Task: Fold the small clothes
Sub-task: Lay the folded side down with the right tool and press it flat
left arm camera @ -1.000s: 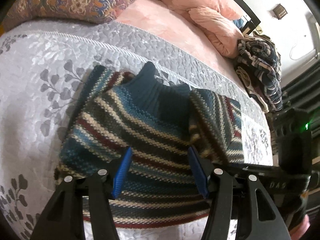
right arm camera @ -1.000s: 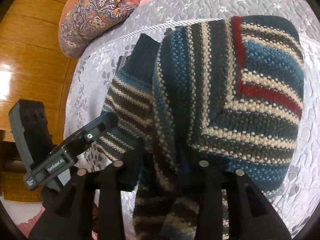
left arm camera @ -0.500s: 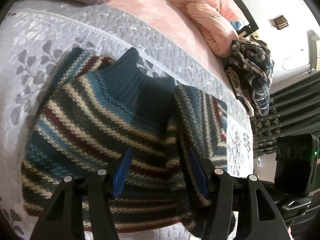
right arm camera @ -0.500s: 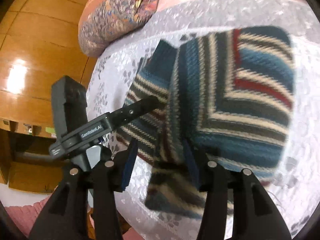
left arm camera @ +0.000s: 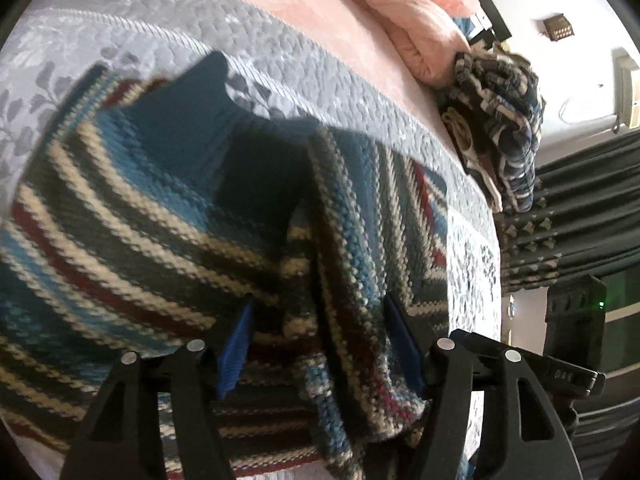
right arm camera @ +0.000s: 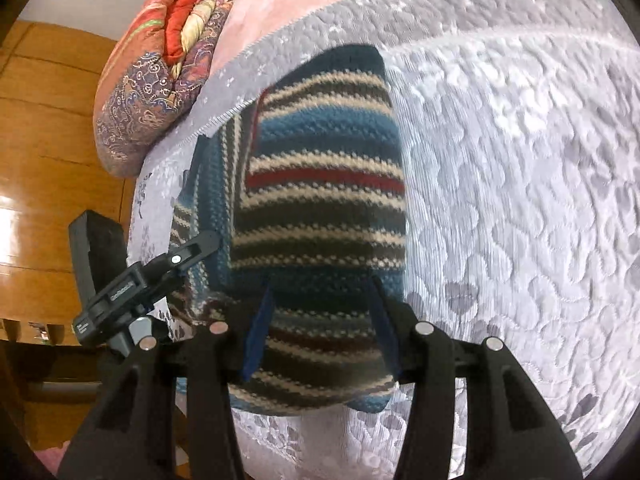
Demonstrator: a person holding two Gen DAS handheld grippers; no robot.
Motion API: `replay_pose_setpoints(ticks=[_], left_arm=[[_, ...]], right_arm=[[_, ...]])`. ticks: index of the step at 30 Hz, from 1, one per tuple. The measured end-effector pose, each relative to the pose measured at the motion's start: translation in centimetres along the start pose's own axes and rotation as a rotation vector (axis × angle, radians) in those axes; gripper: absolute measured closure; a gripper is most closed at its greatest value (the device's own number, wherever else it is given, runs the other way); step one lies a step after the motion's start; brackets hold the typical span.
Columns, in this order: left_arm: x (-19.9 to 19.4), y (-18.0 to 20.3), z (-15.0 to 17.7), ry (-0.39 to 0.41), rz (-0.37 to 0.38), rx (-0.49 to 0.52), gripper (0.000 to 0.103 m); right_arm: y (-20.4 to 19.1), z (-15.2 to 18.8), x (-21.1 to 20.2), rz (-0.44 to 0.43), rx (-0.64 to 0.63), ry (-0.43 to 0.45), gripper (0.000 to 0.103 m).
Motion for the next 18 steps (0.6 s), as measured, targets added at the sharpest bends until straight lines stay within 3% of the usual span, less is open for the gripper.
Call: replay_pose_setpoints(ticks=[5,10,12,18], left_arm=[[0.6,0.8,-0.1,0.010,0.018,-0.006,0.043],[1.0,1.8,-0.4,0.017,0.014,0.014,0.076],[0.7,2.1,-0.7,0.036,0.019,0.023,0.082],[-1.9,2.9,-1.6,0.108,0.080,0.037,0.085]], right_arm=[[-0.3,0.6,0.2,-0.008,-0.013,0.007,0.055],[-0.3,0.5,-0.3,-0.023,-0.008,0.016,0.055],[-0.6,0.3,-0.5,-0.030,-0.006,0.026,0.055],[-0.5,-0.4,-1.1,-0.032,0.010,0.052,0.055]])
Point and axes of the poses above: each gripper's, at about its wrist camera, not at the fingertips, and x roughly the way its jaws point, y to its right, z to its underside, the point moved 10 cm from there along x, roughly the way its jaws point, and after that the axes turned 9 degrees about y, right-handed, at the moved point
